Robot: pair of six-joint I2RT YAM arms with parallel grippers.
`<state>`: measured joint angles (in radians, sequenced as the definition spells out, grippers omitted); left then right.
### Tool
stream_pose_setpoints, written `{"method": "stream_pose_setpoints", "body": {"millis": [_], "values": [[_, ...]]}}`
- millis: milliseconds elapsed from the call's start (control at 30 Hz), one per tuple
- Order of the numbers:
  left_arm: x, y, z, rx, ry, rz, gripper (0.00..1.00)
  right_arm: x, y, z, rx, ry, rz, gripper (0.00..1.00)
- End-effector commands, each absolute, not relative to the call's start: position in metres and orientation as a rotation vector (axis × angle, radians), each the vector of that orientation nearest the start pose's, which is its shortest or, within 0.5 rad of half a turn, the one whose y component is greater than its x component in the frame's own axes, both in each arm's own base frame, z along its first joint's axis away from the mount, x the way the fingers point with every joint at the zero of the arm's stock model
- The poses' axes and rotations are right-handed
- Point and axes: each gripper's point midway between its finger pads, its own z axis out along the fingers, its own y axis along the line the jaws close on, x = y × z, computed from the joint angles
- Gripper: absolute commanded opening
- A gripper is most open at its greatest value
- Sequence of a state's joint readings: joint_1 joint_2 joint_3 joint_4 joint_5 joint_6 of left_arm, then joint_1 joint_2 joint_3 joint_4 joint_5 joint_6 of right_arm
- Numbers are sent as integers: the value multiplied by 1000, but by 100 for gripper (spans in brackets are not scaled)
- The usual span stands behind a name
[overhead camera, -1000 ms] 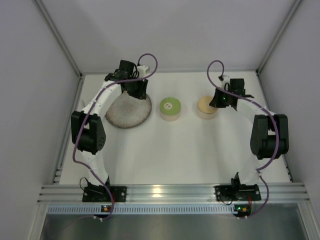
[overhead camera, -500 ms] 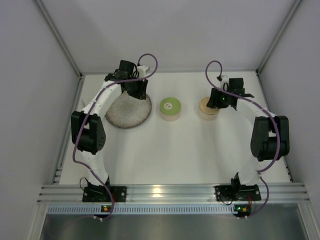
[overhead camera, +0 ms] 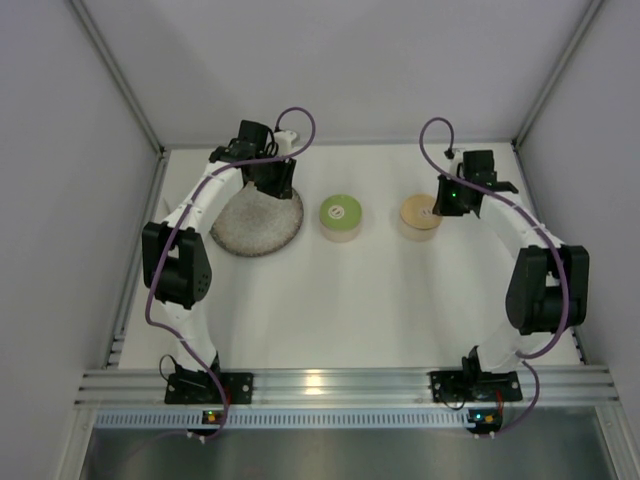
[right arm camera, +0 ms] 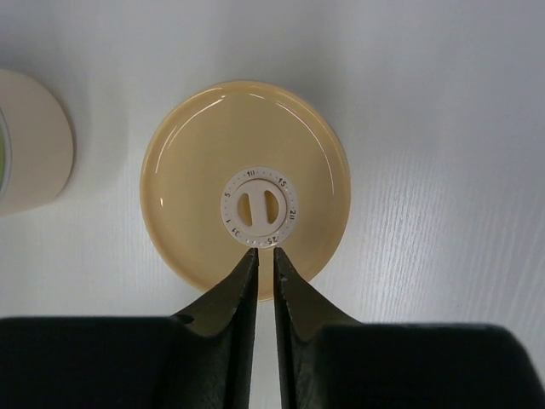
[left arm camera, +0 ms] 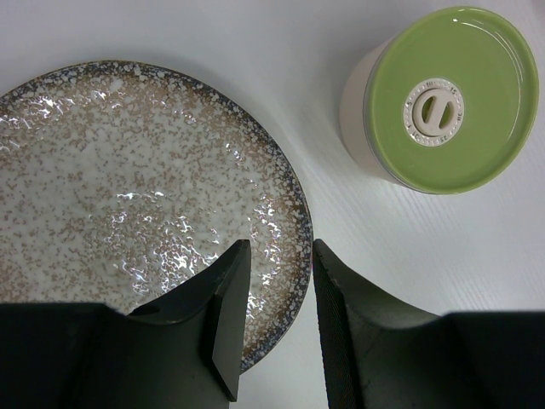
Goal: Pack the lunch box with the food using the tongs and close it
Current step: Close the box lid on the packing box.
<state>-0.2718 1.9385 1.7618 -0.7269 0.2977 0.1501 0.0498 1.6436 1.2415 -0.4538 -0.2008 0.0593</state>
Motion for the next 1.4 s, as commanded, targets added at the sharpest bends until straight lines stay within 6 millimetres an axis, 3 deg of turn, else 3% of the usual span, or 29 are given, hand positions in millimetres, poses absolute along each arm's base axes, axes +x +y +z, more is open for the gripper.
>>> {"method": "stream_pose_setpoints", "body": {"millis": [0, 100, 233, 400, 600, 700, 767, 900, 967, 1067, 1200, 1267, 1300, 1367], "values": [[453, -174, 185, 654, 2315, -414, 40, 410, 62, 120, -52, 2445, 298, 9], [452, -174, 186, 649, 2313, -417, 40, 411, 64, 106, -25, 2490, 308, 6], [451, -173, 187, 646, 2314, -413, 40, 394, 64, 62, 33, 2618, 319, 2], [453, -173, 189, 653, 2306, -405, 41, 385, 66, 42, 50, 2689, 297, 0], [454, -174, 193, 647, 2298, -417, 41, 398, 75, 76, -22, 2611, 325, 1], [456, -179, 200, 649, 2286, -440, 41, 416, 78, 128, -46, 2478, 347, 9], [457, -185, 206, 649, 2276, -466, 41, 423, 77, 148, -40, 2434, 338, 16], [458, -212, 223, 716, 2221, -474, 41, 438, 70, 183, -17, 2354, 334, 29], [459, -226, 227, 747, 2203, -486, 41, 444, 65, 182, 5, 2344, 331, 39], [454, -252, 230, 791, 2187, -517, 41, 451, 55, 167, 51, 2375, 348, 46], [431, -313, 220, 950, 2133, -531, 43, 464, 31, 143, 146, 2411, 397, 47], [419, -345, 218, 998, 2097, -576, 43, 466, 32, 136, 124, 2419, 450, 47], [419, -355, 208, 1003, 2110, -591, 43, 466, 34, 127, 114, 2435, 470, 47], [413, -376, 204, 988, 2111, -646, 43, 461, 41, 113, 85, 2465, 523, 46]]}}
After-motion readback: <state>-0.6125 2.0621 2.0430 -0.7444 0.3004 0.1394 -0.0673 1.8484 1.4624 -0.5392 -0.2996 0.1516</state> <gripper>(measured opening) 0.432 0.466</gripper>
